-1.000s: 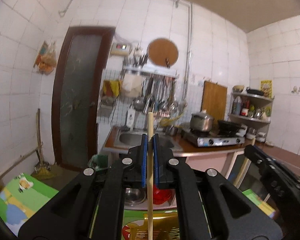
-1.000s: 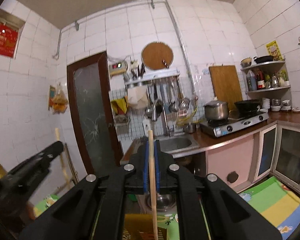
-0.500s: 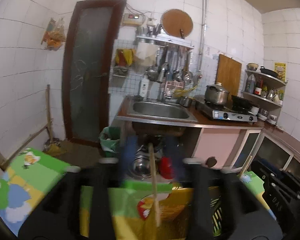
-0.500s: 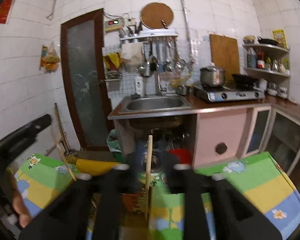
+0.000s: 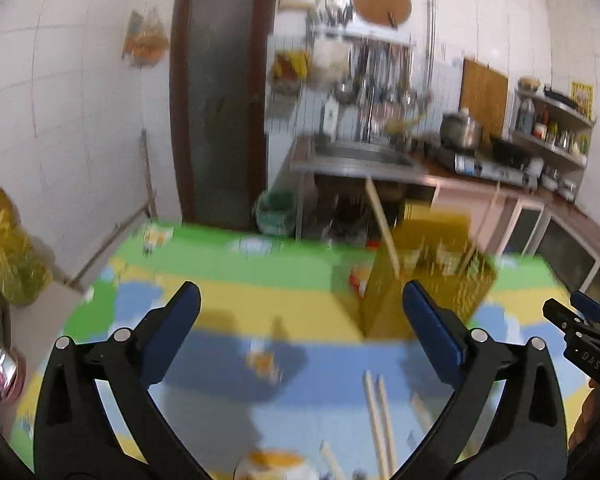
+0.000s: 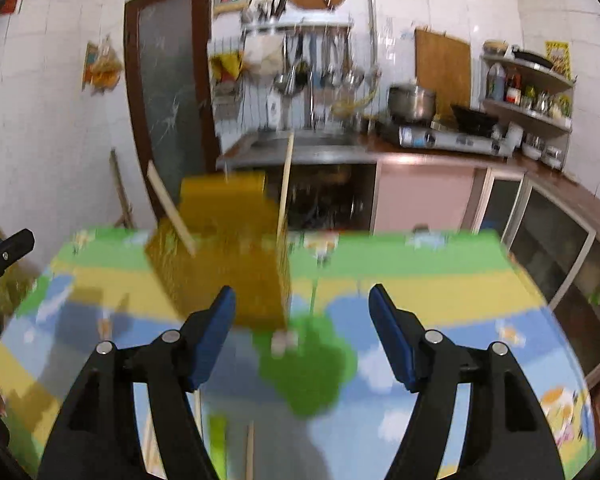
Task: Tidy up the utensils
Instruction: 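Return the left gripper to grasp another chopstick while the right gripper grasps one too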
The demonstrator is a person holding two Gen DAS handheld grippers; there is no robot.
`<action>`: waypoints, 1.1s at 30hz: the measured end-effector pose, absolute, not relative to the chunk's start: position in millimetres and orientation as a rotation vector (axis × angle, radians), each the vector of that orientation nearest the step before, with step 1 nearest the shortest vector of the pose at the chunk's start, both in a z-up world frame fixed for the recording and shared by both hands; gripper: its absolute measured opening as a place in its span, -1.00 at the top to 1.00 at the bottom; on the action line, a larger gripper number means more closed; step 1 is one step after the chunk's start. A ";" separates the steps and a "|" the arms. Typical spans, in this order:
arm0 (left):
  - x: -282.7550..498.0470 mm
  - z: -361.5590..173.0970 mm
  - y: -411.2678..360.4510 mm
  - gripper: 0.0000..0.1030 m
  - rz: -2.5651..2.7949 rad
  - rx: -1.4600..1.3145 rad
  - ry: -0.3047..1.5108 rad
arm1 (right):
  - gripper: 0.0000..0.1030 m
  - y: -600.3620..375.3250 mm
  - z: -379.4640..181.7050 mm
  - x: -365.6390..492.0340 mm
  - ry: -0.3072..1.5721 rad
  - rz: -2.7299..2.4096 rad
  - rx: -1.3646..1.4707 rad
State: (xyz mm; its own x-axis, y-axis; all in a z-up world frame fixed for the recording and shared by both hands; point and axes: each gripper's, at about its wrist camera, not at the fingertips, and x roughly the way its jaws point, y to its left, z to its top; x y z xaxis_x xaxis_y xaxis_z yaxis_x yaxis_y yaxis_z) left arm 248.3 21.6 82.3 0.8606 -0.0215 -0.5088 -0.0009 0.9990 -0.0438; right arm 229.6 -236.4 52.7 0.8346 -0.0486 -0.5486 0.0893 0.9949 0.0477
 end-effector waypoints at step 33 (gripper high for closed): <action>235.8 -77.4 8.9 -0.90 0.040 -0.009 0.941 | -0.32 -213.8 -70.0 206.8 0.870 -0.052 0.091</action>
State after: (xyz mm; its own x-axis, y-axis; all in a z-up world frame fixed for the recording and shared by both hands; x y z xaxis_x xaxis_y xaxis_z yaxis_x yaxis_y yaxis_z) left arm 235.8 8.9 -77.4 0.5885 0.0304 -0.8079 -0.0385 0.9992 0.0095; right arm 206.8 -213.8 -70.0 0.6439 -0.0090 -0.7651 0.0829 0.9949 0.0580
